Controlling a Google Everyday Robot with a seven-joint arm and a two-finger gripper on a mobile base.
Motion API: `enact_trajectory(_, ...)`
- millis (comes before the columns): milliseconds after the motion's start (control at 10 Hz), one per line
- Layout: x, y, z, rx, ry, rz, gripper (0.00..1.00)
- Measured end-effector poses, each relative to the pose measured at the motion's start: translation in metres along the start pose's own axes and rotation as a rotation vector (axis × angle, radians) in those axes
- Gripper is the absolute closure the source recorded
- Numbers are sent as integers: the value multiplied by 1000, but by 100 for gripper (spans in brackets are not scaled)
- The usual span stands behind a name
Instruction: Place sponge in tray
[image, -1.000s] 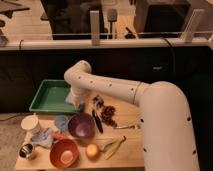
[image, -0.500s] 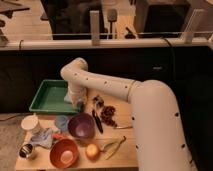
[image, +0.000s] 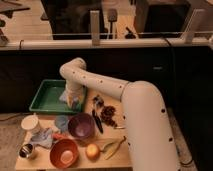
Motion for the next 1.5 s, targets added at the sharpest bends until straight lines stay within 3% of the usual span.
enact_trajectory(200, 10, -3, -1, 21, 33, 0, 20)
enact_trajectory(300, 21, -8, -2, 35, 71, -4, 20)
enact_trajectory(600, 34, -4, -13, 47, 135, 15, 20)
enact_trajectory(700, 36, -3, -16, 42, 132, 27, 20)
enact_trajectory(900, 42, -6, -25, -16, 108, 52, 20)
enact_trajectory(1500, 42, -3, -26, -22, 105, 60, 20)
